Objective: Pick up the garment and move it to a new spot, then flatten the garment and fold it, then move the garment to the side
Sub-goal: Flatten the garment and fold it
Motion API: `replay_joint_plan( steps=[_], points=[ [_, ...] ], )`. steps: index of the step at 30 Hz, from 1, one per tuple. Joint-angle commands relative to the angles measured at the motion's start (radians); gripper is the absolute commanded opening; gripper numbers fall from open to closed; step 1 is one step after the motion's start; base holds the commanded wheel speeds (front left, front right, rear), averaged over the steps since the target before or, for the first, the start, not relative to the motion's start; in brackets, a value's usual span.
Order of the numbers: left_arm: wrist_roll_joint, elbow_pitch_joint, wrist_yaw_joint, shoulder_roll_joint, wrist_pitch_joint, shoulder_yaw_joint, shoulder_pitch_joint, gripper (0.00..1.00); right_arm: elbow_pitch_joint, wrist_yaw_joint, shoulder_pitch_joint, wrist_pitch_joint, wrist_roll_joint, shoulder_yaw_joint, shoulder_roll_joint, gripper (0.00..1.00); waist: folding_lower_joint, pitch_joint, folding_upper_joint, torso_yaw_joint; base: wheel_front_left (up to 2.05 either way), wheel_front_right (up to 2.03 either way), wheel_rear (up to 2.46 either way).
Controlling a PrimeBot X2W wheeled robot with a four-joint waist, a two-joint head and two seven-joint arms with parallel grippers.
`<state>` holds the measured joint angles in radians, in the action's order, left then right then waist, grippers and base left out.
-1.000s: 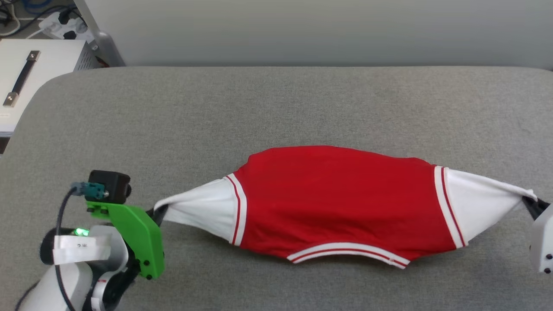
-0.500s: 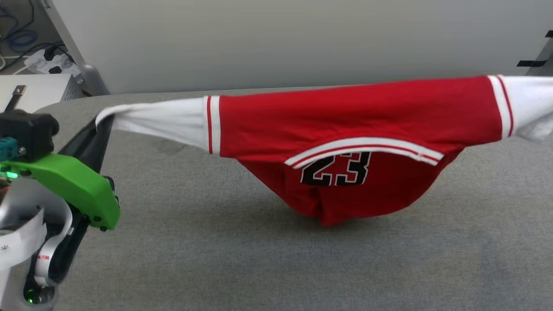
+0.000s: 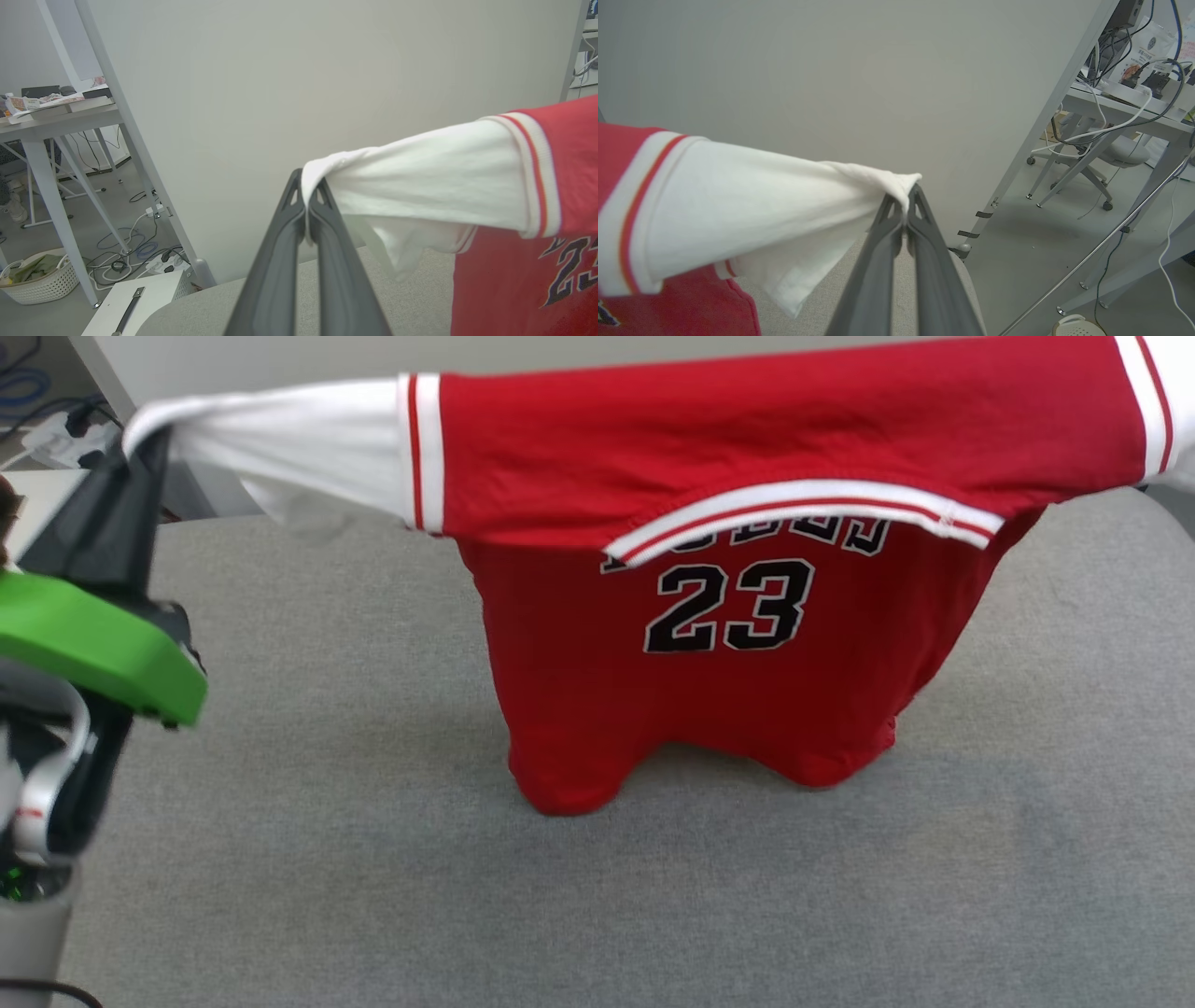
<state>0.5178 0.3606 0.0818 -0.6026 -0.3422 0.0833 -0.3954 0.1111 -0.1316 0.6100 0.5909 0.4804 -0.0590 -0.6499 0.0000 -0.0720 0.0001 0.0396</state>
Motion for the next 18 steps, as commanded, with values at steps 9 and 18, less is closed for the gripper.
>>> replay_joint_plan(
  steps=[9,18],
  points=[
    [0.019,-0.134,-0.089,-0.058,0.031,-0.020,-0.314,0.00,-0.126,0.001,0.277,-0.072,-0.011,0.054,0.017,0.00,0.0000,-0.185,-0.0001,0.006,0.00,0.00,0.00],
    [-0.019,-0.353,-0.163,-0.064,0.084,0.035,-0.731,0.00,-0.295,0.001,0.636,-0.153,-0.058,0.085,0.063,0.00,0.0000,-0.406,-0.0001,0.005,0.00,0.00,0.00]
  ],
)
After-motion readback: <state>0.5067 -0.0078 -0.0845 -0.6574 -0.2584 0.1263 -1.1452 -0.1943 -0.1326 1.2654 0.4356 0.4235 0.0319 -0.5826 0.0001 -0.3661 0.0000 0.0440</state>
